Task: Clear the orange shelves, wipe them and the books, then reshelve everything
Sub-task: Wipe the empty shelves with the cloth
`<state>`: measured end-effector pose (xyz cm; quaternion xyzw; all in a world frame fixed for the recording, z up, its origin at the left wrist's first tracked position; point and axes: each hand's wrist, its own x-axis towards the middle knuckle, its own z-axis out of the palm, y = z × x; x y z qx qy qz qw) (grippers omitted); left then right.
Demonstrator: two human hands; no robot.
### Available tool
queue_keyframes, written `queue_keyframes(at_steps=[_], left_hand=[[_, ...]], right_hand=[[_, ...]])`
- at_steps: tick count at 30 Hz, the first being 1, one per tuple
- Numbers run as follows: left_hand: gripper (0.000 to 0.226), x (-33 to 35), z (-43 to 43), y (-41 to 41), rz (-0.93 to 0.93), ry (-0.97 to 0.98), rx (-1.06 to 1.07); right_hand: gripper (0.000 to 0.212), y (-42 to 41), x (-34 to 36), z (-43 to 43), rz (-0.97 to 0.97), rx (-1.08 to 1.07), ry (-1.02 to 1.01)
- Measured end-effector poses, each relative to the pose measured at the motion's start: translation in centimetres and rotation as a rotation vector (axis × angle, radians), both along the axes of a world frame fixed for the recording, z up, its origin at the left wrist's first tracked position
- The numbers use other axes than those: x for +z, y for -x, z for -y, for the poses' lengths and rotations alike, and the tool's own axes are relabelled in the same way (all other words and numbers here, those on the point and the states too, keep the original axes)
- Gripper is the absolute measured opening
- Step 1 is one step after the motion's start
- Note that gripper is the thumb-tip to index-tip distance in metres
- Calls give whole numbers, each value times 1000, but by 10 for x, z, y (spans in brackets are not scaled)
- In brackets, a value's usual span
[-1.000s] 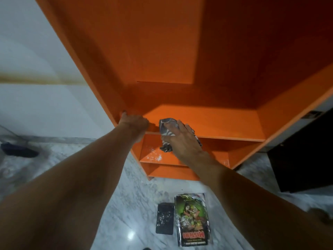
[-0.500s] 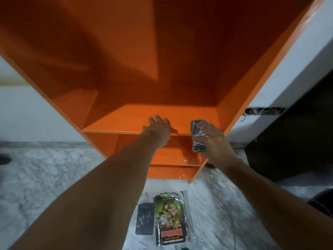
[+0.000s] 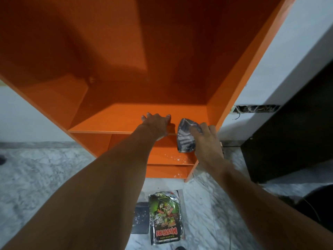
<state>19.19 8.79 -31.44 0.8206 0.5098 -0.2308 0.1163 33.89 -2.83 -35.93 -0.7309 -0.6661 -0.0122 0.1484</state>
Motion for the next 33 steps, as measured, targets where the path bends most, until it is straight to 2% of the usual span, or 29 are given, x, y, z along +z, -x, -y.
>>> queue_keyframes(at_steps=[1,3,5,8,10,12,16,20,24,26,28,31,33], left_hand=[[73,0,0,0,-6,-3,-4],[74,0,-2,0,-14,4,-12],[75,-4,-4,-1,-26,5,-15],[72,-5,-2,0,-10,2,6],[66,-1,1,2,30,22,23],[67,1,1,1,14,32,7],[64,-1,-2,2,4,32,-7],[54,1,0,1,23,-3,-12],[70,-6,-2,3,-25,-35,-46],[72,-8,-2,5,-56,-54,-84],[69,-5,5,7,-97,-50,-123],[71,8,22,18,-123,-8,-173],[72,20,35,27,-85,28,-174]], right_hand=[[53,0,-3,6,20,46,3],[35,-5,-11,21,15,174,139],[28,-9,-8,35,-82,212,241],[29,-7,20,23,-231,165,44],[33,-1,41,-9,-161,125,-141],[39,-2,50,-43,-46,78,-183],[57,-1,22,-67,83,46,208],[64,5,3,-43,83,38,193],[66,3,-1,-9,60,113,112],[62,7,10,3,7,146,153],[49,13,26,11,-74,144,207],[25,26,39,20,-195,100,438],[20,36,38,29,-205,76,506]])
